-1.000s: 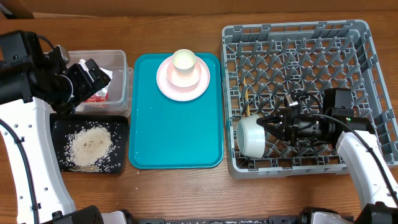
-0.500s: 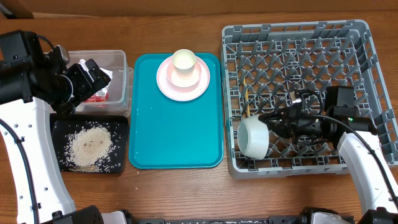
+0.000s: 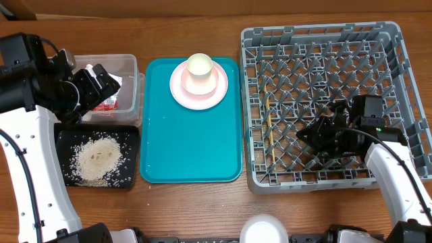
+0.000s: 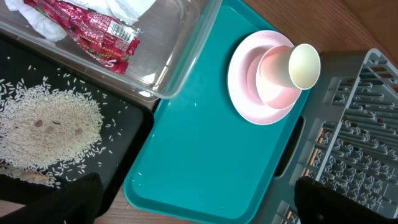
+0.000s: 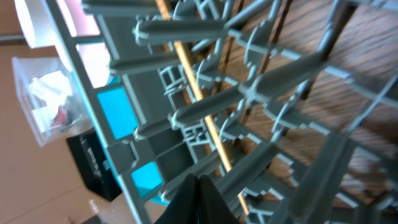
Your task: Sort waste into correct bins and load items into the dishwasher
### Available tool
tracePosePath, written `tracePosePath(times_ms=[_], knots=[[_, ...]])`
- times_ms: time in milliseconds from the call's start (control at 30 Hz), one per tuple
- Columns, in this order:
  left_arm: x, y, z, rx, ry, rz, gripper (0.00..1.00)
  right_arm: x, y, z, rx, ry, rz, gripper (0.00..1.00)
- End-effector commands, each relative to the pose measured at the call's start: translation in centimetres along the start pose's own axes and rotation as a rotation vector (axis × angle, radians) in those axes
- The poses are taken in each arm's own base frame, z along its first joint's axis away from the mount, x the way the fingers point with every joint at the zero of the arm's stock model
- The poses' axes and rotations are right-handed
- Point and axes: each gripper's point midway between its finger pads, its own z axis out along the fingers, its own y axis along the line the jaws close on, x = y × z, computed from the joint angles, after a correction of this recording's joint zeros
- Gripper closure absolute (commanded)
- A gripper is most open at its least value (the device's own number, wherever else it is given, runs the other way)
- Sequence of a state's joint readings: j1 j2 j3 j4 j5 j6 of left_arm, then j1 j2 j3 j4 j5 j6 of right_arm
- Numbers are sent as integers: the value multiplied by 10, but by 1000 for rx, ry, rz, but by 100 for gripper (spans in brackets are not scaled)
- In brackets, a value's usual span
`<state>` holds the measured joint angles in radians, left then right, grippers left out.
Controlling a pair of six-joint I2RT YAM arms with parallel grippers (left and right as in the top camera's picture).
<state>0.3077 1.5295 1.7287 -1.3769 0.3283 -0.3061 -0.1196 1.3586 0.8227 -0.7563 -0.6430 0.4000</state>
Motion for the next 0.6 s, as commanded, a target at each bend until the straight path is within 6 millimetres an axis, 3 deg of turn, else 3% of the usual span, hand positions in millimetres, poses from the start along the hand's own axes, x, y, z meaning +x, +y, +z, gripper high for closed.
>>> tracePosePath(times_ms=[0, 167, 333, 567], knots=[[-2, -2, -7, 1, -25, 31, 0, -4, -5, 0, 30, -22, 0, 95], [-2, -2, -7, 1, -25, 31, 0, -1, 0, 0, 2, -4, -4, 95], [-2, -2, -7, 1, -25, 31, 0, 10, 48, -15, -216, 74, -141, 86], [-2, -2, -7, 1, -25, 31, 0, 34, 78, -48, -99, 168, -333, 78]])
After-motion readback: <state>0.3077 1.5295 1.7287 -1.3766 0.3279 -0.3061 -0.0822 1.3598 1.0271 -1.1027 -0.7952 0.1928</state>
